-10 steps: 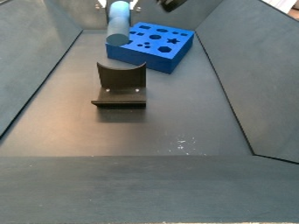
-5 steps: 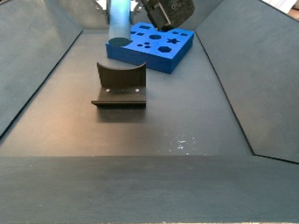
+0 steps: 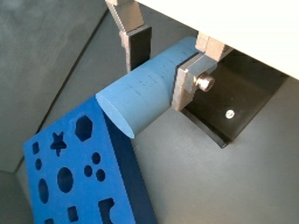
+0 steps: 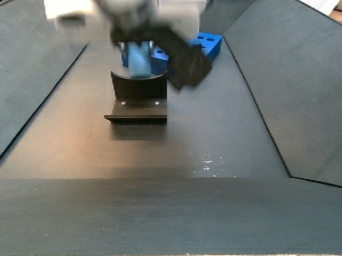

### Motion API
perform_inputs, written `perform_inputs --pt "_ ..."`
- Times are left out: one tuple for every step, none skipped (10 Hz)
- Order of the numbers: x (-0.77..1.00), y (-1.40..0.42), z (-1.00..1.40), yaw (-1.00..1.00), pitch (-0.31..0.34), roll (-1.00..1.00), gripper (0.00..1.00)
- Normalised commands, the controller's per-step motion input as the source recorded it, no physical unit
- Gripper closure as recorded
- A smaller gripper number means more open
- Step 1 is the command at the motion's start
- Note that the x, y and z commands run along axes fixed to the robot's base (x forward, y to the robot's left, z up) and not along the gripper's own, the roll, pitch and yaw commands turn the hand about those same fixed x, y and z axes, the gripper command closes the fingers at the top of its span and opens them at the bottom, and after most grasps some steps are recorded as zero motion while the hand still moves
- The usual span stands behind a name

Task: Pick up the oval object. Move up. Place the oval object on the fixture. Regrasp the oval object. Move to above the board. Insert the oval object.
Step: Place the oval object on the fixture, then regrasp the oval object.

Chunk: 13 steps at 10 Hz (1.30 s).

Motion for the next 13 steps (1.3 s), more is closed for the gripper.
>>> perform_inputs --pt "0.16 0.14 -1.00 -0.24 0.152 -0.50 1.00" --pt "0.17 0.15 -1.00 -0.24 0.120 -0.38 1.00" --pt "0.18 0.13 -0.94 -0.24 0.052 -0.23 1.00" --pt "0.14 0.11 -0.71 -0.22 0.022 -0.17 1.00" --pt "0.11 0.08 -0.42 -0.19 -0.002 -0.12 1.00" --pt "0.09 0.04 -0.27 -0.16 -0.017 -0.08 1.00" --pt "0.07 0.02 -0.26 -0.14 -0.042 -0.05 1.00" --pt "0.07 0.02 -0.26 -0.12 -0.043 -0.05 1.00" --pt "0.07 0.02 -0.26 -0.09 -0.043 -0.05 1.00" --pt "0.07 0.02 -0.26 -0.08 -0.042 -0.05 1.00" --pt "0.00 0.00 0.00 0.00 0.000 0.00 0.00" --pt "0.00 0.00 1.00 -0.02 -0.031 0.08 0.00" --pt "-0.01 0.00 1.00 -0.01 -0.024 0.09 0.00"
